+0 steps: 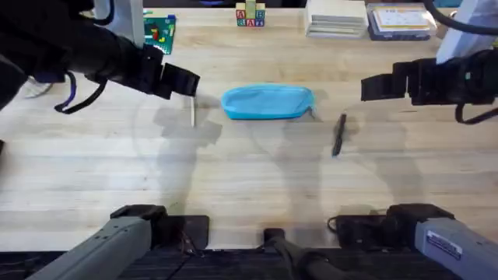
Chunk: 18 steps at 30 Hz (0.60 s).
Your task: Unzip the bag, pick up the pens from the table one at a time and place them inside, then zip the bag closed.
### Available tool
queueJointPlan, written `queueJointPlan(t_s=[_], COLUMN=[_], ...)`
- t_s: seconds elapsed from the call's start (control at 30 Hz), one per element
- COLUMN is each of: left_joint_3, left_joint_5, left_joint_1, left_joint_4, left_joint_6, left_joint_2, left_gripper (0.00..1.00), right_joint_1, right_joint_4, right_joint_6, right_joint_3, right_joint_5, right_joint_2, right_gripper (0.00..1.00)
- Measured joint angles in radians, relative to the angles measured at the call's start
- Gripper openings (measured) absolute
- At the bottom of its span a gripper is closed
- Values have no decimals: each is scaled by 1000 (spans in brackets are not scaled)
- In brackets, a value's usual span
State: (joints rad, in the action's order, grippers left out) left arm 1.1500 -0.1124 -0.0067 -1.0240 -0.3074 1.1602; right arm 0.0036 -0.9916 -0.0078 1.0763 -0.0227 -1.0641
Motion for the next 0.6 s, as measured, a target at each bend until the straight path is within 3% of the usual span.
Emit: queueJointPlan(t_s=[0.33,0.6], left_joint_3=[0,0], left_joint_5=[-217,-240], left_joint_1=[0,0], left_joint_4=[17,40], left_joint_6=[-277,-343], left_joint_2=[0,0], left_gripper=[993,993], right_joint_1=[0,0], right_joint_4=[0,0], right_joint_6=[0,0], right_joint_3=[0,0], right_joint_5=[0,0], right_joint_2=[0,0], right_gripper=[996,997])
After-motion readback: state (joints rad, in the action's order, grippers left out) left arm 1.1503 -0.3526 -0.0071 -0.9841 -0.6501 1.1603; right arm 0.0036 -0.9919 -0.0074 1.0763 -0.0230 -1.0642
